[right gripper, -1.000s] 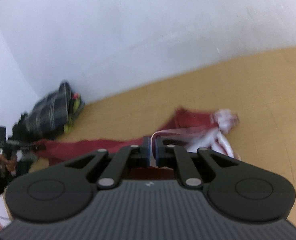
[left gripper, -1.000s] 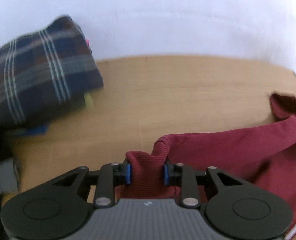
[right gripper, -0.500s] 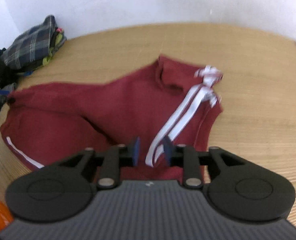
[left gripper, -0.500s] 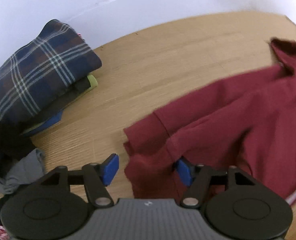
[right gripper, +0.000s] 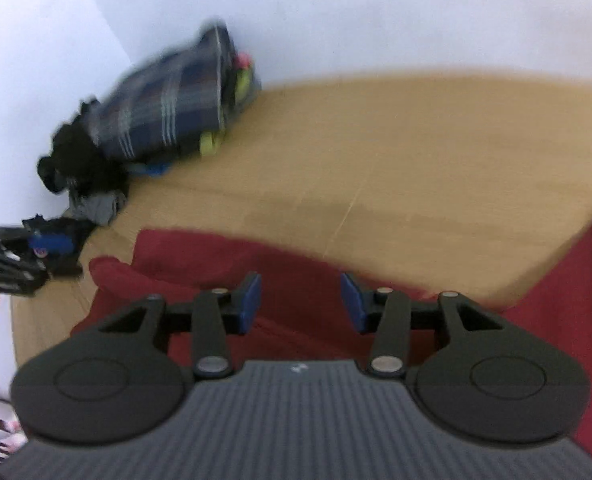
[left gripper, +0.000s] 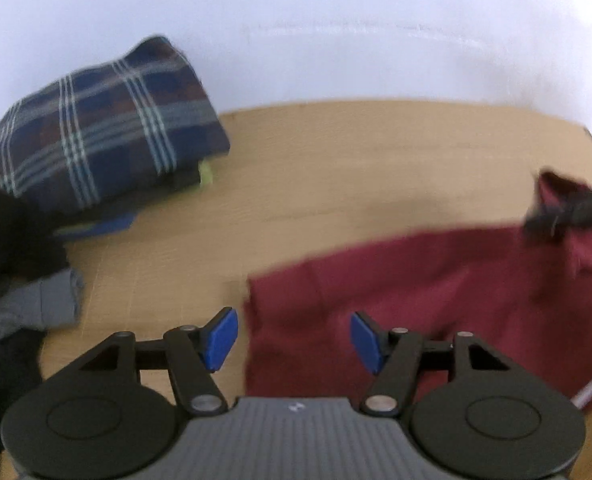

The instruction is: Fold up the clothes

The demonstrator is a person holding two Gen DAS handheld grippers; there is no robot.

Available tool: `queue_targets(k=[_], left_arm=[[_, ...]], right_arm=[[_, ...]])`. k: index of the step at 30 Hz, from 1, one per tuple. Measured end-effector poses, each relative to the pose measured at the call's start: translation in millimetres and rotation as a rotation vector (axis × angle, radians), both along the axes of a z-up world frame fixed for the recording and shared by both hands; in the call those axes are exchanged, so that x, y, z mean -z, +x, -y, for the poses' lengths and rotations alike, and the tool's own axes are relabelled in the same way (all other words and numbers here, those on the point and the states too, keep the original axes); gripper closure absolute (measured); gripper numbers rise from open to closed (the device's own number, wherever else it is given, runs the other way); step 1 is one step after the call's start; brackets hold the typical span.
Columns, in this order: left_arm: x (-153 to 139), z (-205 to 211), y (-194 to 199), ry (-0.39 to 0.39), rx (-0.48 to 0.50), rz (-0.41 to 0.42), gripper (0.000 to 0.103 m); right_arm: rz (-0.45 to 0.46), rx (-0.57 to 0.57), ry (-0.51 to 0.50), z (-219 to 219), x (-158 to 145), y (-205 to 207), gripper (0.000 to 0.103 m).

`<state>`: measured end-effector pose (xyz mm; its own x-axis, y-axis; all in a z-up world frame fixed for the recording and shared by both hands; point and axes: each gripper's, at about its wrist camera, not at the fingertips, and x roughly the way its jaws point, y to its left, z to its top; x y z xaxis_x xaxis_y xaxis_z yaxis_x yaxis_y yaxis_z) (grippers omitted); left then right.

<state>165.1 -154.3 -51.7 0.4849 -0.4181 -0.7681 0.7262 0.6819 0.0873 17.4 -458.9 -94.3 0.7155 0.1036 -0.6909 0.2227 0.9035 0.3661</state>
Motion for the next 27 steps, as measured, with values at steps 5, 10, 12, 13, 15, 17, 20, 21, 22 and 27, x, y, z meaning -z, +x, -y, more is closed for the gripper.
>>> queue_targets(k=[5,10,12,13,15,17,20,21,22,27], left_arm=[[28,31,-3,0.05,-0.081,-0.011,0.041],[68,26,-15,0.112,-0.071,-0.082,0.039],[78,19,-15,0.117,-0.078,-0.109,0.039],[76,16,-17,0.105,-0.068,-0.101,0.04],[71,10,-19,0.085,-0.046,-0.087,0.04],[62,6,-21,0.079,-0.005,-0.077,0.04],[49,1,-30,0.115,0.099,-0.017,0.039],[45,1,-33,0.133,0.142,0.007,0.039],[41,0,-36,0.144,0.184,0.024,0.038],[44,4,-42,0.168,0.283,0.008,0.037]], right_arm=[[-0.016,-0.026,0.001,-49,3,-33,0.056],[-0.13,-0.13,-0.033,-99,36,-60,0.058],[-0.092,-0.131,-0.099,-109,31,-66,0.057],[-0.071,-0.136,-0.13,-111,25,-68,0.056],[0.002,-0.169,-0.258,-114,6,-71,0.056],[0.051,-0.218,-0.437,-112,-11,-72,0.049],[0.018,-0.34,-0.603,-89,-21,-62,0.035],[-0.015,-0.396,-0.604,-76,-23,-55,0.036],[-0.052,-0.436,-0.587,-63,-23,-48,0.036],[-0.186,-0.524,-0.459,-30,-19,-22,0.036]])
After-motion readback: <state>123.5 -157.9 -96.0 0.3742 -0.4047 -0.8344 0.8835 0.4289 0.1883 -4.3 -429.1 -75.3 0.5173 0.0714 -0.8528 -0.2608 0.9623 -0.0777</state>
